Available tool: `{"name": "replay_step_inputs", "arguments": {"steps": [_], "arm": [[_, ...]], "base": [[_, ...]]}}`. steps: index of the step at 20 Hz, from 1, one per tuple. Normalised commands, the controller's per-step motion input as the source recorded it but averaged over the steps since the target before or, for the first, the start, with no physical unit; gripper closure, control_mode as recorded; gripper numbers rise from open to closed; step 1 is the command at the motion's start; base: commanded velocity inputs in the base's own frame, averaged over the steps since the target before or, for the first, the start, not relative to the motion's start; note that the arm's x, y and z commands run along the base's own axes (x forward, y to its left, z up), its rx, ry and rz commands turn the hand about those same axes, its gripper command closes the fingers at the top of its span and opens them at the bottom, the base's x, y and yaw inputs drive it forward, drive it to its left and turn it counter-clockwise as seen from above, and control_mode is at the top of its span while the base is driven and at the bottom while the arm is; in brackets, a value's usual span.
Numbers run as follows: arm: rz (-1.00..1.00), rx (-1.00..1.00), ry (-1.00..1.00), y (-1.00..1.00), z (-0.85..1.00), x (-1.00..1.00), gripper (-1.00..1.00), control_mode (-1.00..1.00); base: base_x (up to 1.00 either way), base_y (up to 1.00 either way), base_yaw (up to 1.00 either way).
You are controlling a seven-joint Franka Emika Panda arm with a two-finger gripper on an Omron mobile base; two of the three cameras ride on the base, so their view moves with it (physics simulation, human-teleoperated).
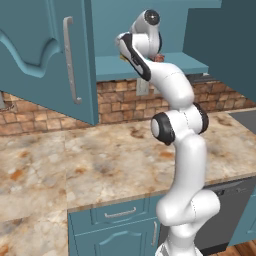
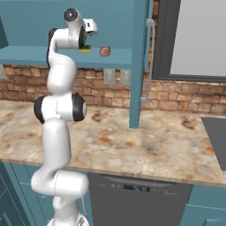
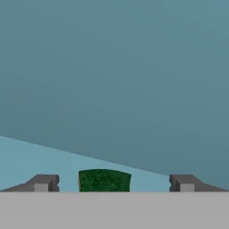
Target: Pick up the bar soap and sponge from the sink, and place them back in the cabinet, and close the cabinet doors.
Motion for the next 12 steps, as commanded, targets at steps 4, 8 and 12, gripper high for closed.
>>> {"name": "replay_step_inputs", "arguments": {"steps": [4,8,12], "arm": [[0.00,0.00,-0.24,0.00,-0.11,-0.26,-1.00,-1.00],[0.00,0.00,-0.16,-0.03,0.00,-0.52,-1.00,-1.00],[0.00,0.00,-0.14,-0.15,0.00,-0.55,-1.00,-1.00]], "base": [[0.00,0.00,0.00],[0.00,0.00,0.00],[0.00,0.00,0.00]]}}
